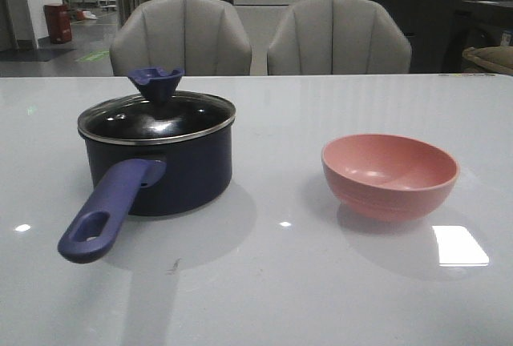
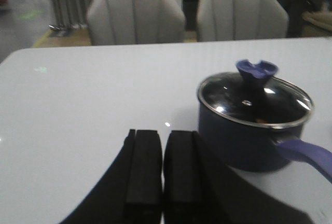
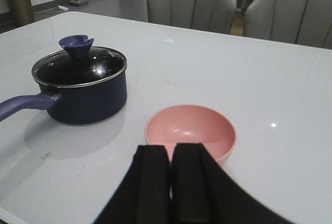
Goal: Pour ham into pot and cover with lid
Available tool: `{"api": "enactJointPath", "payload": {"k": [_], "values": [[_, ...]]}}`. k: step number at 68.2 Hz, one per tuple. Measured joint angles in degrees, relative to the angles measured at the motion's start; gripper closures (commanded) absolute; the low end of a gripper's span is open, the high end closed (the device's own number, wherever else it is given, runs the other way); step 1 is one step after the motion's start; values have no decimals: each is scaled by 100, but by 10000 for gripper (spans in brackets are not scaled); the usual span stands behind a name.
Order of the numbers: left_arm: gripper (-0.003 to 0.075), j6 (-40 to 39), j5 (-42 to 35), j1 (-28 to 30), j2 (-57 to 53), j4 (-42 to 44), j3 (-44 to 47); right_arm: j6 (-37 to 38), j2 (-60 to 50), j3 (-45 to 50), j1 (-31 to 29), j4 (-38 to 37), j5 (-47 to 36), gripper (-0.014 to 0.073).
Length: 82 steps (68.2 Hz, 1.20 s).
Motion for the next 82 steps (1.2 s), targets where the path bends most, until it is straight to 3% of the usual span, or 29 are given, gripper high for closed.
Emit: {"api": "enactJointPath", "payload": {"k": [9,33,82], "values": [[608,-215,-295,322,-327,174,433,0,0,0,0,0,0,434],[608,-264,-990,347,-328,377,701,0,0,0,0,0,0,434],[608,-264,-1030,347,-328,391,701,0,0,0,0,0,0,434]]}}
